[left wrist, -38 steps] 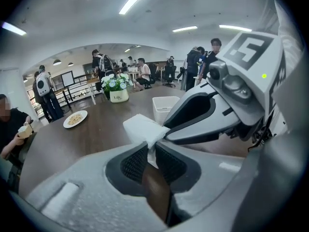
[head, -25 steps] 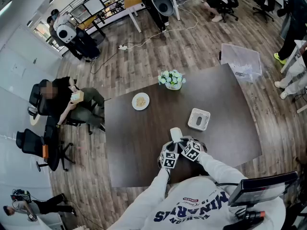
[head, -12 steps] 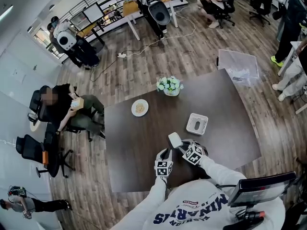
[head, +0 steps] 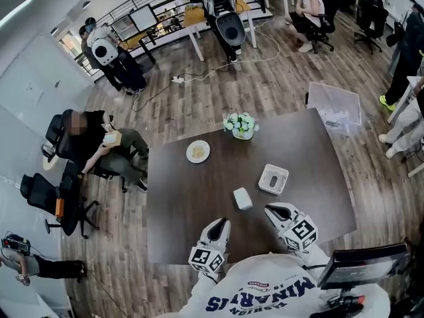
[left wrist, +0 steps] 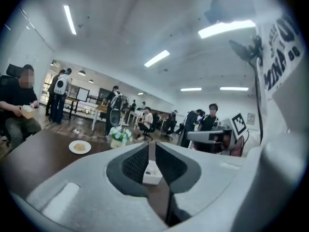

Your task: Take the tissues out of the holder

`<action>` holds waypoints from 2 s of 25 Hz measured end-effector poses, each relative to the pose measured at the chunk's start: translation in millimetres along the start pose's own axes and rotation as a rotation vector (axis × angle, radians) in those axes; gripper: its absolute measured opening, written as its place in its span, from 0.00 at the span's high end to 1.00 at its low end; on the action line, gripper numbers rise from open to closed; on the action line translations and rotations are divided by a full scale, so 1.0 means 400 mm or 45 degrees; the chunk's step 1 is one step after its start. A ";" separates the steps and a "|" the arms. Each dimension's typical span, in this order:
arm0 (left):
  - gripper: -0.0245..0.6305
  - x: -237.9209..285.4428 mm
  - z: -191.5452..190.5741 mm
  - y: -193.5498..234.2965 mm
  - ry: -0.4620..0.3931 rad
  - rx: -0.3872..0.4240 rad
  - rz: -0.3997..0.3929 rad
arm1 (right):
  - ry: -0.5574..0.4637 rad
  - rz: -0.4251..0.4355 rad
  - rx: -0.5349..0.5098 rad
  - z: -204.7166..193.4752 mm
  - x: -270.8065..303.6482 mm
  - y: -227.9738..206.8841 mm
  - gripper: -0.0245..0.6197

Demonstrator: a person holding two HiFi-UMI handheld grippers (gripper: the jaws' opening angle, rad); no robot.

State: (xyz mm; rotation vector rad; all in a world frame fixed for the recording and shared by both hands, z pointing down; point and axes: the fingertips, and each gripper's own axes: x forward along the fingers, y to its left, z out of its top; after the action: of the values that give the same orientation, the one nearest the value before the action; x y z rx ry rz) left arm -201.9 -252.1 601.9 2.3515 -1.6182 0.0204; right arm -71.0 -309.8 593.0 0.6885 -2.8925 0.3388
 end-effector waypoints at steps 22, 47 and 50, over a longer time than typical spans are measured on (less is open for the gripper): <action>0.96 -0.039 0.290 -0.234 -0.294 0.253 -0.203 | -0.319 -0.001 -0.203 0.280 -0.133 0.122 0.95; 0.96 -0.023 0.230 -0.199 -0.202 0.208 -0.077 | -0.273 -0.045 -0.227 0.234 -0.118 0.101 0.95; 0.96 -0.029 0.229 -0.199 -0.207 0.205 -0.062 | -0.271 -0.033 -0.232 0.237 -0.119 0.103 0.95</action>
State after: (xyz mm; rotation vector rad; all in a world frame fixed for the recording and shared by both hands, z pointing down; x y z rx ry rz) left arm -146.9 -237.5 494.3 2.5735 -1.6897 -0.0543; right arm -56.6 -277.8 484.9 0.7723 -3.0582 -0.0028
